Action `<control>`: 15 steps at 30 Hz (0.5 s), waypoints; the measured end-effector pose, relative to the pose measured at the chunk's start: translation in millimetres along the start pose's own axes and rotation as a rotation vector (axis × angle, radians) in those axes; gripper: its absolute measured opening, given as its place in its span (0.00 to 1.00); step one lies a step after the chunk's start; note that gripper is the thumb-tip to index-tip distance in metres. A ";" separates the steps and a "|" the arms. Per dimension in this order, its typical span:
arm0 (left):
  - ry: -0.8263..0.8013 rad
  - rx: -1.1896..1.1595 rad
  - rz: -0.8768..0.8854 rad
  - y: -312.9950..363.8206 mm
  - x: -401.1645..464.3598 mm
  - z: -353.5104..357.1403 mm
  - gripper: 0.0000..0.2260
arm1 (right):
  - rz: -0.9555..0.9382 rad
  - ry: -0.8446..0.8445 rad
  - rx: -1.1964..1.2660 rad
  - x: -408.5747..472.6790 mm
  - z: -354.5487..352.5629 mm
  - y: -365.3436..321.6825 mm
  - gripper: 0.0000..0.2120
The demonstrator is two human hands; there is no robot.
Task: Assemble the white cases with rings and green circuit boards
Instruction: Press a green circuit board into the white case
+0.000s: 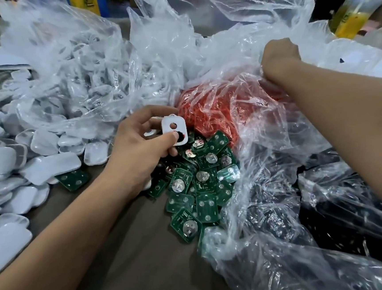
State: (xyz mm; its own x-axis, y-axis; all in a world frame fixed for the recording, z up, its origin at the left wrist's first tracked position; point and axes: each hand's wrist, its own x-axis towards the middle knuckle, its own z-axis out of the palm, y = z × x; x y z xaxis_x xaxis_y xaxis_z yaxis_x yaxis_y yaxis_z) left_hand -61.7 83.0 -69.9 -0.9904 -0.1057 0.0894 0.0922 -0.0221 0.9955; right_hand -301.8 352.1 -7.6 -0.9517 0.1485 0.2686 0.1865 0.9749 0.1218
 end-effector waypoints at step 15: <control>0.013 -0.027 0.001 3.9 -2.9 1.9 0.16 | 0.215 0.003 0.135 -5.2 4.1 23.4 0.20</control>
State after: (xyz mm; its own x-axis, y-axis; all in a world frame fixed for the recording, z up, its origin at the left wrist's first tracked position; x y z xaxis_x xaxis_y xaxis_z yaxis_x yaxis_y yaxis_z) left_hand -58.7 85.0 -66.3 -0.9889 -0.1182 0.0895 0.0958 -0.0488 0.9942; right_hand -293.5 374.9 -10.0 -0.8928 0.3550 0.2772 0.3507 0.9341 -0.0668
